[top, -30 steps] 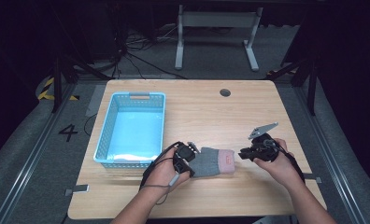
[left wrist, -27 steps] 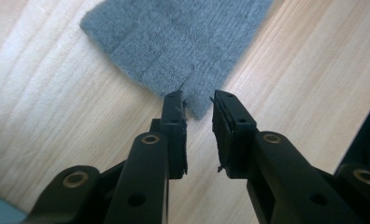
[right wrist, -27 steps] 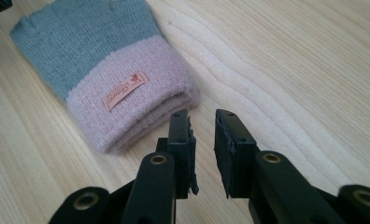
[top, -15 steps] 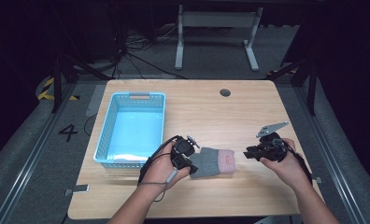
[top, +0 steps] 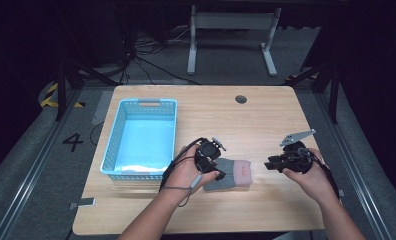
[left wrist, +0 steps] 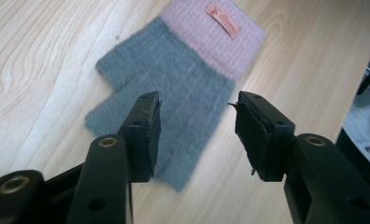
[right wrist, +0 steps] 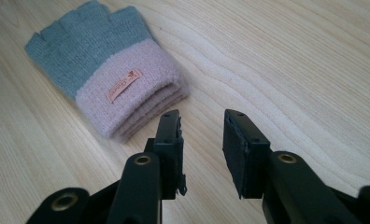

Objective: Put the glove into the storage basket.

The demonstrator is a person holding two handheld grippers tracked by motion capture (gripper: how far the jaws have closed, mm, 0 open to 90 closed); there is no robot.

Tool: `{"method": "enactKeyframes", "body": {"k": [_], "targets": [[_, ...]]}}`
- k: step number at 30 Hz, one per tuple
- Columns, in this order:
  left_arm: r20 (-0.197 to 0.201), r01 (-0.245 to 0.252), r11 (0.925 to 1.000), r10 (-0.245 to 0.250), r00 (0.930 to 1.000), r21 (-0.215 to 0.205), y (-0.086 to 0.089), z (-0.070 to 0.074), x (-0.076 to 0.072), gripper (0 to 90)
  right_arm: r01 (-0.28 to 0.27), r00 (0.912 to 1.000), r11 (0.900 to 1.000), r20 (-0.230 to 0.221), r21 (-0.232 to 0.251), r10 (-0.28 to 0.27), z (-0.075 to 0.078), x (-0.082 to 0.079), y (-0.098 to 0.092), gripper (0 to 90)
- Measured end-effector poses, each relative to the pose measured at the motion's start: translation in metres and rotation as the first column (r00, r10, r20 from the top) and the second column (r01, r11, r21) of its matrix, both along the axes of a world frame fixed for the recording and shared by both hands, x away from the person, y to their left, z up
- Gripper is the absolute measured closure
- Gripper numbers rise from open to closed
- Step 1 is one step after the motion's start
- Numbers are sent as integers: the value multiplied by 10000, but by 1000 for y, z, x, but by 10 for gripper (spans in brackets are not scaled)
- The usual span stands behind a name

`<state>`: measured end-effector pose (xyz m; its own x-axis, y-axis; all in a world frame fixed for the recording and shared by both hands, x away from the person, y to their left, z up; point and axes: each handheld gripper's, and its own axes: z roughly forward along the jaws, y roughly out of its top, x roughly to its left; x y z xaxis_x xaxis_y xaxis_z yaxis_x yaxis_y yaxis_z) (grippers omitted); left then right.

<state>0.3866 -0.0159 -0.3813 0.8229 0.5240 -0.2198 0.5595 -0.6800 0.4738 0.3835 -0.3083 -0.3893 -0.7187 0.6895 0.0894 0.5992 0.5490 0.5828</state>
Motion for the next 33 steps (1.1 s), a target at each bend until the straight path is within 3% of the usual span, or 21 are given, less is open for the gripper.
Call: {"method": "enactKeyframes", "body": {"k": [9, 16, 22, 33], "targets": [[-343, -16, 9977, 39, 9994, 676, -19, -20, 17, 443, -86, 9999, 9998, -75, 162, 88, -2, 1, -1, 647], [-355, -31, 9936, 72, 9993, 1127, -29, -33, 22, 388, -62, 9999, 9997, -107, 247, 65, -2, 1, -2, 629], [-259, -248, 9876, 291, 9992, 1547, -34, -42, 23, 342, -126, 9998, 9993, -129, 359, 131, -3, 2, 1, 601], [255, -450, 9750, 404, 9989, 2175, -45, -48, 21, 263, -208, 9994, 9987, -266, 457, 220, -4, 1, 3, 588]]}}
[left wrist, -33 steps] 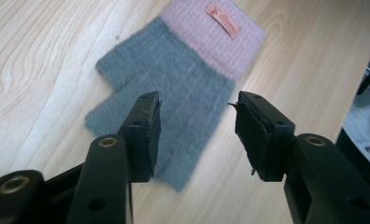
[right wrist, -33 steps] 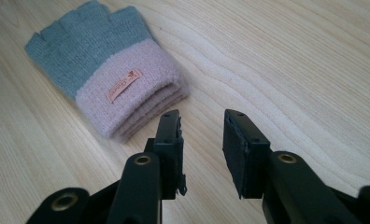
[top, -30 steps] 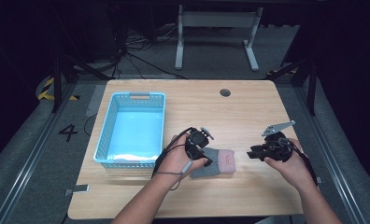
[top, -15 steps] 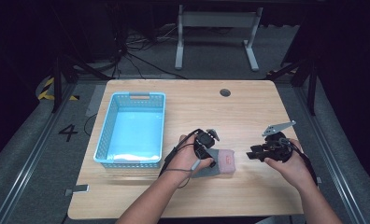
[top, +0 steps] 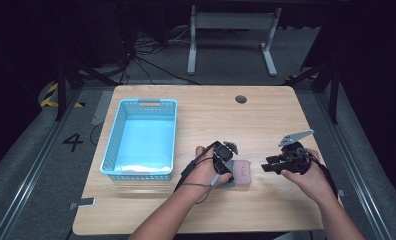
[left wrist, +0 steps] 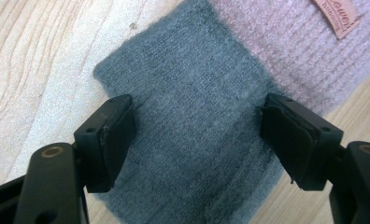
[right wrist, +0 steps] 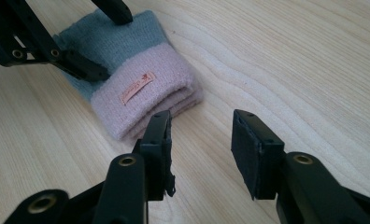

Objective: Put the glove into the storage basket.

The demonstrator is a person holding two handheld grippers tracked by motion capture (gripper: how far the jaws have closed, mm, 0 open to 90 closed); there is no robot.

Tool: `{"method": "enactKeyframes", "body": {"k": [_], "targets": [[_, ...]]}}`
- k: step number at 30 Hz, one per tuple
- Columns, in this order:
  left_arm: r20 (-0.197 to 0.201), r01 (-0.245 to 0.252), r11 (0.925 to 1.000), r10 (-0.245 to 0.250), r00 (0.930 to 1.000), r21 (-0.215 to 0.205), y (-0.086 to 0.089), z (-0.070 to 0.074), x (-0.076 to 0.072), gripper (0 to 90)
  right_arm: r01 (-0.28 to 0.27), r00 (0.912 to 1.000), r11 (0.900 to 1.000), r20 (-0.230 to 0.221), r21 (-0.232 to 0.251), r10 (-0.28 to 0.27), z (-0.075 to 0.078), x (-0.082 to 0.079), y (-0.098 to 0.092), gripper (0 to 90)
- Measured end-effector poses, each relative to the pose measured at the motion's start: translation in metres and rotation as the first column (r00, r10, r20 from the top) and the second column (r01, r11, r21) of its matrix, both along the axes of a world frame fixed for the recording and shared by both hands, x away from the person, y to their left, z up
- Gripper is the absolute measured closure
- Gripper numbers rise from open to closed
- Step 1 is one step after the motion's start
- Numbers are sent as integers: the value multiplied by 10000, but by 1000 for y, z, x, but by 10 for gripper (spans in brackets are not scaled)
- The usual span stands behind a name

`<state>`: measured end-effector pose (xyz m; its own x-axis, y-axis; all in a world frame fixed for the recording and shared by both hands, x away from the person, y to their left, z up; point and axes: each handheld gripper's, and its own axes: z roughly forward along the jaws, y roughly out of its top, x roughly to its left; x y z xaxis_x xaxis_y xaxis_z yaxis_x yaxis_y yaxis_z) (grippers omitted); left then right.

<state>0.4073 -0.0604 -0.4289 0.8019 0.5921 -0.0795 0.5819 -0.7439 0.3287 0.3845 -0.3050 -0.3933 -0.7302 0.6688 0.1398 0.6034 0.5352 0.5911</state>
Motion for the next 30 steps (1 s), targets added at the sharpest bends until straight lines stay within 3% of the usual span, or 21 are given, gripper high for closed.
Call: {"method": "enactKeyframes", "body": {"k": [13, 20, 30], "targets": [[178, 11, 9992, -18, 9998, 396, -4, 0, -4, 366, 39, 10000, 10000, -43, 45, -39, 0, 0, -2, 587], [52, 330, 9988, -332, 9994, 349, -8, 3, -10, 643, -20, 10000, 10000, -59, 55, 20, 0, -1, -1, 587], [-136, 585, 9983, -584, 9982, 18, -2, 7, -7, 720, 33, 9999, 9999, -98, 118, -32, -1, 1, -4, 588]]}}
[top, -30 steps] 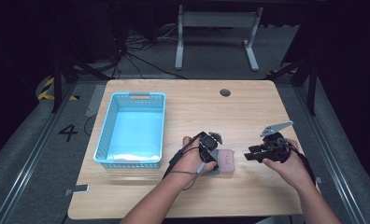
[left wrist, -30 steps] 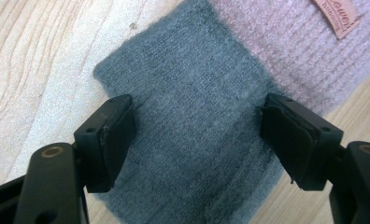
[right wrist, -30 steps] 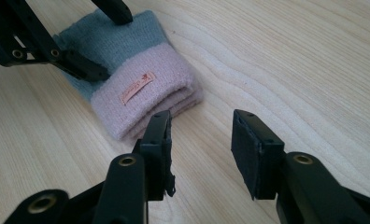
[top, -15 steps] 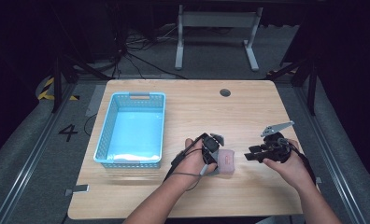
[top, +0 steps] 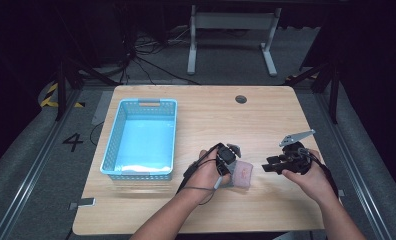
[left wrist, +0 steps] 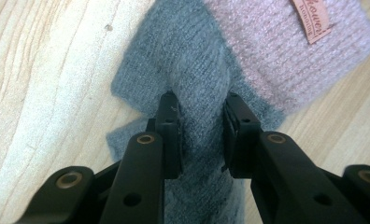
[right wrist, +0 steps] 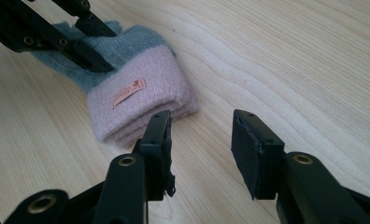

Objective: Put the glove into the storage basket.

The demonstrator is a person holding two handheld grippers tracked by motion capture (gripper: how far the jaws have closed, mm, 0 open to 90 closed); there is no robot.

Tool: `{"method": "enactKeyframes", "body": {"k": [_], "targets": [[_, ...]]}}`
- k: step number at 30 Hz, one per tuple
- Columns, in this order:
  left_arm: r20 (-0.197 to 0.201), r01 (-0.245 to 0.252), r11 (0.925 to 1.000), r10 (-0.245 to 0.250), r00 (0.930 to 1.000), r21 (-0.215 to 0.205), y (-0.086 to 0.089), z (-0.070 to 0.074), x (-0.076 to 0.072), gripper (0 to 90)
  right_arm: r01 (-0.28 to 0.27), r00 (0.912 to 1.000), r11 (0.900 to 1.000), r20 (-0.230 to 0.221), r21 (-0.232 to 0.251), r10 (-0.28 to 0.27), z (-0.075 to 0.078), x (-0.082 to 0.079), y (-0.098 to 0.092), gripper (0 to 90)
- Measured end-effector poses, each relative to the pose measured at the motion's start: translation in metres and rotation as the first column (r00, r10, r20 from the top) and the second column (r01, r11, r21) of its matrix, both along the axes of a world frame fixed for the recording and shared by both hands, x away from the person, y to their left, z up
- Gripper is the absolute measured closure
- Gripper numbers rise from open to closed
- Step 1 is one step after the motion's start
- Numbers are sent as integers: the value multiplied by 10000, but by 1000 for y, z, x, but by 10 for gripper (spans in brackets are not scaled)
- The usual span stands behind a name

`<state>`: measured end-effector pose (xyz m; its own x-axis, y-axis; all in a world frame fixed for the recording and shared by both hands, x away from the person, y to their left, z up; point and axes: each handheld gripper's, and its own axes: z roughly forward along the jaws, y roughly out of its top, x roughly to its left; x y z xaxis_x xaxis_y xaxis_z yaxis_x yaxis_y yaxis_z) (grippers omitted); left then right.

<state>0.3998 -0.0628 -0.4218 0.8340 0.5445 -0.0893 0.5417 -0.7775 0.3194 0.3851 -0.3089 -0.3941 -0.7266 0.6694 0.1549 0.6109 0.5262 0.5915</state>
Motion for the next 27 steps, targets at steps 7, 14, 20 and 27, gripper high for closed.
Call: {"method": "enactKeyframes", "body": {"k": [7, 14, 20, 27], "targets": [[52, 19, 9994, -17, 10000, -350, 9, 12, -2, 725, 75, 10000, 9999, 60, 102, -75, 2, 1, -4, 588], [239, -49, 9986, 62, 9997, -527, 24, 33, -4, 725, 110, 9999, 9998, 41, 141, -111, 1, 3, -3, 587], [465, -114, 9974, 147, 9988, -714, 37, 52, -4, 724, 95, 10000, 9999, -31, 95, -95, 0, 4, -3, 587], [695, -107, 9962, 168, 9974, -866, 52, 75, -2, 723, 177, 9998, 9998, -90, 108, -176, -2, 5, -4, 587]]}}
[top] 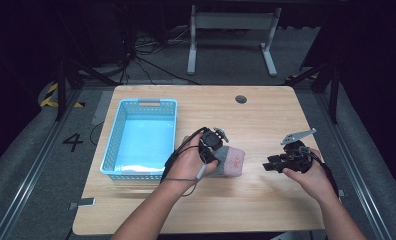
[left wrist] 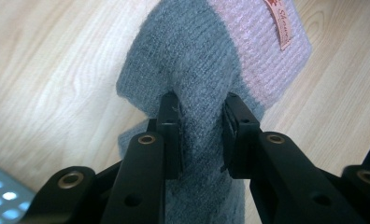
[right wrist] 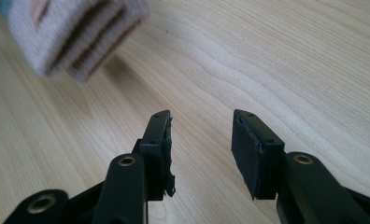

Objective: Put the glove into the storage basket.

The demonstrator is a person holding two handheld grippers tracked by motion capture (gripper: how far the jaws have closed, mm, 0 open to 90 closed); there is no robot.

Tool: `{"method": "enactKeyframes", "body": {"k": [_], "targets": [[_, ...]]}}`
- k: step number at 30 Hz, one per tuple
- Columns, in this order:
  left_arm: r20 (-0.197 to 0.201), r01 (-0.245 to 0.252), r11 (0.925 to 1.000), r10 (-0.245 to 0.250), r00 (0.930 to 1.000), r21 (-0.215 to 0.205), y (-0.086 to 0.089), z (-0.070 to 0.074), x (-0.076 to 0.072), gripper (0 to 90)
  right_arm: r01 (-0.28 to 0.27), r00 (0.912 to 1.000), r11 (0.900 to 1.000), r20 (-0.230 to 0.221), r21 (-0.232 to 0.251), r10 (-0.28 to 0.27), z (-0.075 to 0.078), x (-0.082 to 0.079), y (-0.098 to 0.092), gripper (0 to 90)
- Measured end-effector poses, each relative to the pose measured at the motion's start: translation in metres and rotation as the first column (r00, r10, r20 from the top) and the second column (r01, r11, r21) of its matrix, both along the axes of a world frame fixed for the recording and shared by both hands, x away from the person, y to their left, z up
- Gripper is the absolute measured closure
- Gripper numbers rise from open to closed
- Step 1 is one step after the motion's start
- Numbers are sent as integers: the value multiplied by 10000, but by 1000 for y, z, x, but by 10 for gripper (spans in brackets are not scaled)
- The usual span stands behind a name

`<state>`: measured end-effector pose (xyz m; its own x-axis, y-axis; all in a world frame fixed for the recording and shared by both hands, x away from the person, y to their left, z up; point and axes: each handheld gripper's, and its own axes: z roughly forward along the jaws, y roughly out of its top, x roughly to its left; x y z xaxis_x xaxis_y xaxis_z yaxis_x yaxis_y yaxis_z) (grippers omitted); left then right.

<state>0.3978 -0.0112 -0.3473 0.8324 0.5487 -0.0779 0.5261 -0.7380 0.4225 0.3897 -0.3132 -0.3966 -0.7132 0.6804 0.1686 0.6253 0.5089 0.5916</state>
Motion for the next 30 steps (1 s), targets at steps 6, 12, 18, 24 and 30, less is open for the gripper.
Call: {"method": "enactKeyframes", "body": {"k": [6, 12, 18, 24, 30], "targets": [[153, -74, 9998, 77, 9999, -187, 14, 15, 1, 723, 44, 10000, 10000, -60, 4, -44, -1, 0, -1, 585], [431, -293, 9993, 303, 9986, -234, 33, 29, 4, 722, 101, 9998, 9999, -159, -27, -102, -4, 0, -3, 584], [609, -547, 9973, 577, 9965, -488, 57, 41, 4, 720, 97, 9996, 9999, -256, -39, -98, -7, 4, -2, 583], [722, -935, 9936, 980, 9926, -633, 81, 49, 3, 720, -6, 9995, 10000, -319, -71, 4, -9, 9, 1, 582], [864, -1340, 9891, 1390, 9865, -609, 103, 54, 2, 720, -137, 9993, 9999, -354, -72, 135, -10, 15, 5, 580]]}}
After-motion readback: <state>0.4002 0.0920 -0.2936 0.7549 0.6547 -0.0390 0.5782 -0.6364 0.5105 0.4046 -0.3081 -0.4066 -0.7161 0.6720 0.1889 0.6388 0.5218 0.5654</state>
